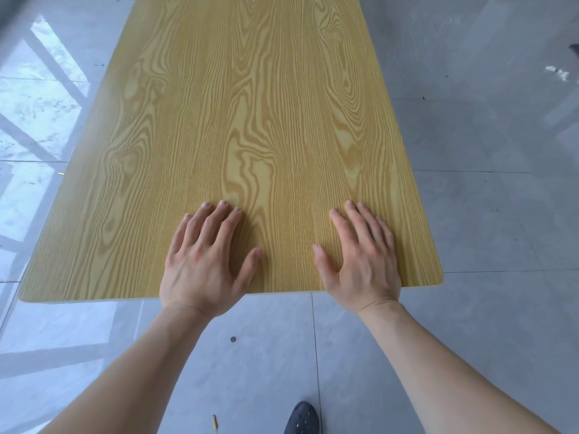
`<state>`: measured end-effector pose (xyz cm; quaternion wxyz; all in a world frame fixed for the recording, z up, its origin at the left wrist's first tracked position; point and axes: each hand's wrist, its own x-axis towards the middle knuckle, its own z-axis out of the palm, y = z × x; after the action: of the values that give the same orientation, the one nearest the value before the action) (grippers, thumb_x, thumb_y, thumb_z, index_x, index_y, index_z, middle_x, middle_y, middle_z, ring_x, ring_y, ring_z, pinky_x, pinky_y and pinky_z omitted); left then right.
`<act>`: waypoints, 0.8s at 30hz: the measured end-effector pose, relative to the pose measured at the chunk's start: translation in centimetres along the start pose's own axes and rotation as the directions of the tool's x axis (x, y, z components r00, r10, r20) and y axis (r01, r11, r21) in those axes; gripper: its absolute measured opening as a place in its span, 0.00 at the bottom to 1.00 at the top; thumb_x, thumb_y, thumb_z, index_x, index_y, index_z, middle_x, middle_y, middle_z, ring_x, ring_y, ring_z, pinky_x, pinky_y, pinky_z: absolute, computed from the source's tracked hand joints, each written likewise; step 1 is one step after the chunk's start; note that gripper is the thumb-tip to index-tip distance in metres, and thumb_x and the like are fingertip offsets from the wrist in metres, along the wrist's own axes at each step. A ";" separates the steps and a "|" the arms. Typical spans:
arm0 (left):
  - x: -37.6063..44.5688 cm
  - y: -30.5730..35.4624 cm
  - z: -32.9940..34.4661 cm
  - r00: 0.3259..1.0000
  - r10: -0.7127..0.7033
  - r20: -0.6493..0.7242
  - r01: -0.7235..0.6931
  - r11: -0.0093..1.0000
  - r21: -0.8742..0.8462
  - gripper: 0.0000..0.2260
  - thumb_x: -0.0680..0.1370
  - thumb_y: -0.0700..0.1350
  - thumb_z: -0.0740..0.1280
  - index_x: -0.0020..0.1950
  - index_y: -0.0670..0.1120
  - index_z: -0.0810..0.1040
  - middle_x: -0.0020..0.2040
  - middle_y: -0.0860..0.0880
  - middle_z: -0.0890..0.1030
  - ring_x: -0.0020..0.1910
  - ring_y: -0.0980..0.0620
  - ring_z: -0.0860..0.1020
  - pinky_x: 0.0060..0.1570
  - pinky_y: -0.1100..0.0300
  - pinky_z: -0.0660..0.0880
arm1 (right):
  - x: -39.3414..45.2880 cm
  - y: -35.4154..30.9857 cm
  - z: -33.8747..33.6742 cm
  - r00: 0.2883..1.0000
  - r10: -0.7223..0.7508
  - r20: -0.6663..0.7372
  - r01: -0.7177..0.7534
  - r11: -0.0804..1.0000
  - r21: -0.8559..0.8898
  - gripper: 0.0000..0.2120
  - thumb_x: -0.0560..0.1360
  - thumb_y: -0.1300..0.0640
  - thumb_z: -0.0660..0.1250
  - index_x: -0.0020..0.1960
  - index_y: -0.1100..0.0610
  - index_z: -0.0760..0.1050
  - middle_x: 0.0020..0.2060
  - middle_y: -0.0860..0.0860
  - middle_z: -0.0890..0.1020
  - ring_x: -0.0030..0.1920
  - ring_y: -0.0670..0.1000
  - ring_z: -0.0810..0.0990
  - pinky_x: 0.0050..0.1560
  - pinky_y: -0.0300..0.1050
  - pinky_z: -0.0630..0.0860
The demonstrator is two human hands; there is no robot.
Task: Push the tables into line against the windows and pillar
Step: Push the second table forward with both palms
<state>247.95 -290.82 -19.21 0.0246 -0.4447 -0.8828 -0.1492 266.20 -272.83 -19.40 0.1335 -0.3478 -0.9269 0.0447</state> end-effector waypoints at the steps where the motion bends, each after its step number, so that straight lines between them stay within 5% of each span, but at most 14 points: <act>1: 0.3 -0.1 0.0 1.000 0.001 -0.001 -0.001 1.000 -0.002 0.31 0.80 0.66 0.57 0.77 0.49 0.68 0.78 0.49 0.69 0.81 0.46 0.60 0.79 0.45 0.55 | 0.3 0.0 0.1 1.000 -0.001 -0.001 0.001 1.000 -0.002 0.33 0.79 0.37 0.55 0.76 0.55 0.69 0.78 0.57 0.68 0.80 0.57 0.61 0.79 0.59 0.55; 24: 9.1 -1.9 1.4 0.999 0.007 -0.037 -0.008 1.000 -0.015 0.31 0.80 0.67 0.56 0.76 0.50 0.69 0.78 0.50 0.69 0.80 0.46 0.60 0.80 0.48 0.52 | 9.1 0.2 1.8 1.000 0.008 -0.028 -0.007 1.000 0.010 0.33 0.79 0.36 0.54 0.75 0.55 0.70 0.77 0.57 0.68 0.79 0.57 0.62 0.79 0.59 0.57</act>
<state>241.09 -284.36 -19.40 0.0381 -0.4453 -0.8794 -0.1640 259.29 -266.69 -19.24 0.1478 -0.3512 -0.9235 0.0448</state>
